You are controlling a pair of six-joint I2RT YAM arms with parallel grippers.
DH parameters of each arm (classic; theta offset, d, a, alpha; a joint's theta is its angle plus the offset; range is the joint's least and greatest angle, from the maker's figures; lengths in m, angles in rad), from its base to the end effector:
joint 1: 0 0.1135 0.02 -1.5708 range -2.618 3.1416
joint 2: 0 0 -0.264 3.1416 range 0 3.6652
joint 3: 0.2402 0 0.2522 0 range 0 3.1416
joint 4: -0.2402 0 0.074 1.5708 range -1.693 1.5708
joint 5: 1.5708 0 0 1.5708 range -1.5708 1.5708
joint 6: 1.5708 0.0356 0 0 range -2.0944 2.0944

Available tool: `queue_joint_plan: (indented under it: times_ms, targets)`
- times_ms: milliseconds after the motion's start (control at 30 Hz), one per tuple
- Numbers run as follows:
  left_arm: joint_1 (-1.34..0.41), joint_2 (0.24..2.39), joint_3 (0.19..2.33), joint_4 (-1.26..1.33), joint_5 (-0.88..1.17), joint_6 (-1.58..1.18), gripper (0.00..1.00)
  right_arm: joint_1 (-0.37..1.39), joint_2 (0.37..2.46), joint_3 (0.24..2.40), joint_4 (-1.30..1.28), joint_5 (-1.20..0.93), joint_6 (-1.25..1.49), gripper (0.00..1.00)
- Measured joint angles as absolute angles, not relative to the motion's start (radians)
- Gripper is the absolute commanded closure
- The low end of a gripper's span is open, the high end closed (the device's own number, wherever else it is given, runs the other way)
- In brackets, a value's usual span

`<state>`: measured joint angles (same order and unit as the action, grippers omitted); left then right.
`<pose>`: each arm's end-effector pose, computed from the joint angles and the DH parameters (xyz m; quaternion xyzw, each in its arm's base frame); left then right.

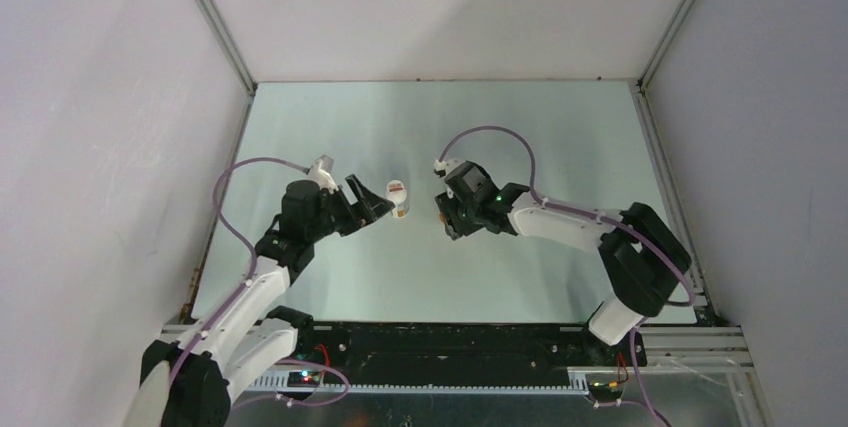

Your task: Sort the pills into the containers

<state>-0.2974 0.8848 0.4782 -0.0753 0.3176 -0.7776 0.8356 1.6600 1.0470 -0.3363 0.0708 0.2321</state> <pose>0.1851 -0.0684 0.2260 -0.1213 0.8399 -0.3780 0.3701 0.2314 0.2521 0.1956 -0.2724 0.9117 0.1265 0.2802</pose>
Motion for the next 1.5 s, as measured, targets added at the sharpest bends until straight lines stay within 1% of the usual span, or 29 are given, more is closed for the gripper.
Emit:
queue_joint_plan:
  times_ms: [100,167,467,533,667,767,867,1100,1167,1233,1400,1500]
  targets:
    - [-0.307,0.889,0.478,-0.063,0.336,-0.789,0.18,0.847,1.590,1.055,-0.360,0.044,0.216,0.54]
    - [-0.319,0.902,0.478,-0.045,0.358,-0.805,0.20,0.860,1.554,1.074,-0.386,0.026,0.206,0.54]
    - [-0.420,0.998,0.555,0.041,0.461,-0.880,0.20,0.916,1.488,1.209,-0.508,-0.049,0.180,0.53]
    - [-0.431,1.015,0.559,0.088,0.480,-0.913,0.23,0.922,1.481,1.235,-0.522,-0.054,0.181,0.53]
    - [-0.442,1.061,0.559,0.174,0.506,-0.998,0.34,0.924,1.477,1.268,-0.535,-0.063,0.185,0.53]
    - [-0.448,1.076,0.559,0.223,0.509,-1.044,0.39,0.924,1.477,1.278,-0.544,-0.069,0.192,0.53]
    - [-0.456,1.076,0.559,0.248,0.509,-1.066,0.47,0.924,1.477,1.286,-0.553,-0.070,0.209,0.53]
    - [-0.462,1.080,0.559,0.261,0.497,-1.109,0.53,0.918,1.477,1.297,-0.553,-0.077,0.264,0.53]
    - [-0.465,1.080,0.559,0.261,0.491,-1.119,0.58,0.915,1.477,1.298,-0.549,-0.078,0.284,0.53]
    - [-0.466,1.081,0.559,0.262,0.487,-1.127,0.60,0.910,1.477,1.298,-0.546,-0.080,0.302,0.53]
    - [-0.469,1.093,0.559,0.263,0.476,-1.138,0.63,0.899,1.477,1.298,-0.540,-0.088,0.340,0.53]
    - [-0.471,1.097,0.559,0.266,0.474,-1.148,0.70,0.895,1.477,1.298,-0.542,-0.091,0.355,0.53]
